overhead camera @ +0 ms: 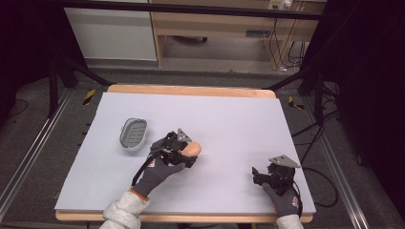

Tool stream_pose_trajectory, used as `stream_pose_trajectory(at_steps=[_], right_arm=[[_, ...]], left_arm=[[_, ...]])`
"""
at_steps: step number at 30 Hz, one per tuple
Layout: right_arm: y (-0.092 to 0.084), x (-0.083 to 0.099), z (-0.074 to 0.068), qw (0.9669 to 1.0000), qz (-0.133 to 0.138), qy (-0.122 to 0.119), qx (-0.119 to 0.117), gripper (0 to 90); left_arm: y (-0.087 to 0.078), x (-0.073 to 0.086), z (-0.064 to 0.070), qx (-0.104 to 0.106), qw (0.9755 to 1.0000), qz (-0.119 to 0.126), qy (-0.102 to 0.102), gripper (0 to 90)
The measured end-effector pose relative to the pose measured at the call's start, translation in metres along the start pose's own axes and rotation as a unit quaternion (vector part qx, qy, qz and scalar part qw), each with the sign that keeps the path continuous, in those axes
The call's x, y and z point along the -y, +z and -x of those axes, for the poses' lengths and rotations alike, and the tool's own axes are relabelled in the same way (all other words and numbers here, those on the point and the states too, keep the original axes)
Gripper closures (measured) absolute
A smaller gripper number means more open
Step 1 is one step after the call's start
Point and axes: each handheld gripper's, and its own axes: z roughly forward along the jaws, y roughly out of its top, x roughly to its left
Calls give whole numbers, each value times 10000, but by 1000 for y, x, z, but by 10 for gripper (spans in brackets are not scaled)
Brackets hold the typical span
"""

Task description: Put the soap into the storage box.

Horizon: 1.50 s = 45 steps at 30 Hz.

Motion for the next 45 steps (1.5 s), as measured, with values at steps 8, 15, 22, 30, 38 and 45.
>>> stream_pose_trajectory(at_steps=[8,15,22,30,38,45], right_arm=[[0,0,0,10000,5,11,5,68],[0,0,0,10000,6,-7,9,68],[0,1,-1,10000,11,-8,12,68],[0,1,-1,10000,9,-4,8,68],[0,0,-1,10000,7,-2,21,68],[0,0,-2,10000,10,-34,11,68]], left_arm=[[-17,13,-12,-117,9998,62,-116,310],[-34,23,-24,-239,9990,241,-293,311],[-50,32,-38,-416,9969,420,-523,311],[-64,38,-63,-674,9931,546,-791,311],[-73,39,-86,-931,9883,616,-1044,312],[-73,38,-102,-1122,9851,575,-1172,312]])
